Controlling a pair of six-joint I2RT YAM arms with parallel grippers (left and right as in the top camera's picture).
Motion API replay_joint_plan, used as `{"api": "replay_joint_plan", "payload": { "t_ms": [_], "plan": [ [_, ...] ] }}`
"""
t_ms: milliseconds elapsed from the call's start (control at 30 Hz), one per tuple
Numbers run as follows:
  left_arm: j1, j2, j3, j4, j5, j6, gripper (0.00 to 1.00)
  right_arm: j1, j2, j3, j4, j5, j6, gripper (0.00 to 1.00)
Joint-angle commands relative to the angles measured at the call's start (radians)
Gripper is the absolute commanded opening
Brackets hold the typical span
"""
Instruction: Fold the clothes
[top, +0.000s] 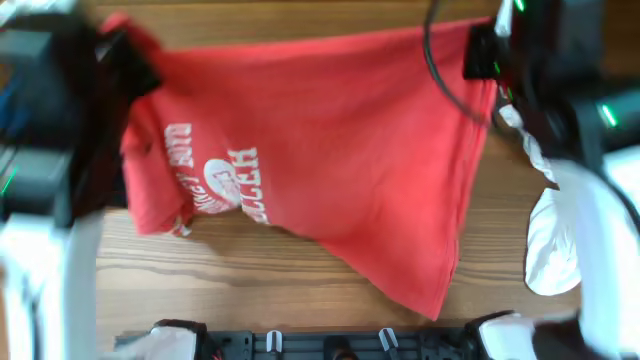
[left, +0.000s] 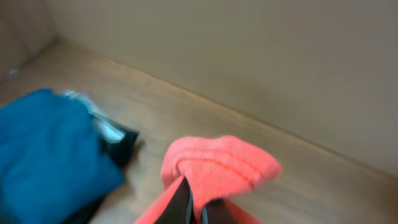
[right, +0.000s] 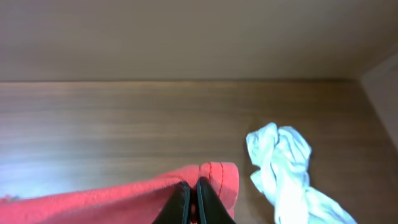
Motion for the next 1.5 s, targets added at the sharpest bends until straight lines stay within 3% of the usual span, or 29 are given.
{"api": "replay_joint_plan", "payload": {
  "t_ms": [0, 133, 233, 333, 433, 533, 633, 733, 833, 867, 900, 1000, 1100, 1233, 1467],
  "plan": [
    [-0.002, 0.206, -0.009, 0.186, 0.024, 0.157, 0.04, -0.074, 0.12, 0.0, 0.131, -0.01, -0.076, 0.04],
    [0.016, 0.299, 0.012, 0.518, 0.024, 0.229, 0.04, -0.142, 0.138, 0.048, 0.321, 0.057, 0.049, 0.04],
    [0.052, 0.286, 0.149, 0.526, 0.025, 0.228, 0.04, -0.174, 0.117, 0.157, 0.312, 0.078, 0.05, 0.04],
    [0.062, 0.246, 0.252, 0.286, 0.127, 0.235, 0.04, -0.177, 0.106, 0.187, 0.177, 0.094, -0.043, 0.04],
    [0.048, 0.253, 0.251, -0.105, 0.282, 0.202, 0.04, -0.177, 0.153, 0.184, -0.082, 0.094, -0.018, 0.04],
    [0.029, 0.291, 0.197, -0.381, 0.419, 0.164, 0.04, -0.177, 0.233, 0.184, -0.299, 0.042, -0.002, 0.04],
    [0.004, 0.323, 0.089, -0.46, 0.431, 0.171, 0.04, -0.176, 0.286, 0.184, -0.372, -0.104, -0.023, 0.04],
    [-0.001, 0.327, -0.026, -0.483, 0.416, 0.171, 0.04, -0.154, 0.304, 0.184, -0.392, -0.37, -0.16, 0.04],
    [-0.001, 0.327, -0.058, -0.55, 0.312, 0.166, 0.04, -0.102, 0.315, 0.151, -0.338, -0.465, -0.236, 0.07],
    [-0.001, 0.327, -0.058, -0.577, 0.241, 0.126, 0.04, -0.087, 0.322, 0.129, -0.309, -0.492, -0.249, 0.17],
    [-0.001, 0.325, -0.058, -0.606, 0.15, 0.065, 0.04, -0.073, 0.336, 0.095, -0.266, -0.523, -0.249, 0.34],
    [0.0, 0.322, -0.058, -0.643, -0.05, -0.122, 0.04, -0.023, 0.412, -0.02, -0.102, -0.602, -0.251, 0.44],
    [0.0, 0.323, -0.058, -0.616, -0.063, -0.179, 0.04, 0.046, 0.531, -0.074, 0.064, -0.576, -0.27, 0.62],
    [0.0, 0.323, -0.058, -0.595, -0.063, -0.173, 0.04, 0.087, 0.665, -0.075, 0.253, -0.565, -0.28, 0.71],
    [0.0, 0.323, -0.058, -0.575, -0.063, -0.17, 0.04, 0.099, 0.81, -0.075, 0.479, -0.527, -0.283, 0.74]
  ]
}}
